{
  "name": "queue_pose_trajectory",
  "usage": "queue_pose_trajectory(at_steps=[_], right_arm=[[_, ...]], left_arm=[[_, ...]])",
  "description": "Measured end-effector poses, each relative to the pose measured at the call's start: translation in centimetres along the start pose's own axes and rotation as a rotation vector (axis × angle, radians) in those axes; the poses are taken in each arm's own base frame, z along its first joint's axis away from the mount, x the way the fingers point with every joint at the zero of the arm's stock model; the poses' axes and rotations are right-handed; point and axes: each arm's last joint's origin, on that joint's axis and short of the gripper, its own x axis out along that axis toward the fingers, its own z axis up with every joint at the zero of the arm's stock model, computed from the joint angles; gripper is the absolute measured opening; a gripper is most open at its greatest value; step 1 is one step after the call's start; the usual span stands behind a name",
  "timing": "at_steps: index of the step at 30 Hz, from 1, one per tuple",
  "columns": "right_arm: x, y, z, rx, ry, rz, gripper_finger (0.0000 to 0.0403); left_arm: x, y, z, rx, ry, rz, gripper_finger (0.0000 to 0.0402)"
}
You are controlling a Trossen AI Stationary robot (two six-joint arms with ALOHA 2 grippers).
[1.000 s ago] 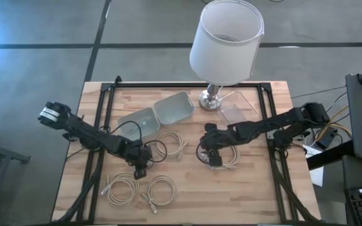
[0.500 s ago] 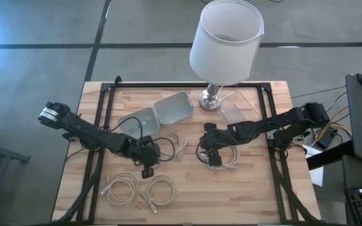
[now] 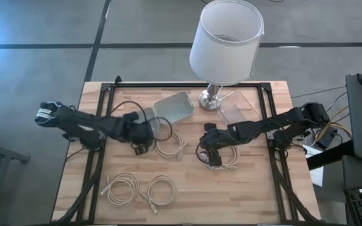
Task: Pick & Place USB Port
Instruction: Put the white USB cable into the left white bin
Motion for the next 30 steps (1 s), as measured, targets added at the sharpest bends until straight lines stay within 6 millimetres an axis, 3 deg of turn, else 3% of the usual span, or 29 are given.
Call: queue_pose_trajectory(at_steps=[8,13,19,30], right_arm=[[0.0,0.0,0.0,0.000,-0.001,0.000,0.0187],[0.0,0.0,0.0,-0.001,-0.002,-0.002,0.0187],[0.0,0.0,0.0,-0.048,-0.003,-0.002,0.0187],[0.0,0.0,0.0,-0.049,-0.003,-0.001,0.0187]], left_arm=[[5.2,3.0,-0.9,-0.078,0.087,-0.037,0.0064],[7.6,3.8,-1.5,-0.141,0.074,-0.188,0.0064],[8.4,3.9,-1.8,-0.170,0.071,-0.272,0.0065],[8.5,4.3,-1.7,-0.127,0.038,-0.151,0.0069]])
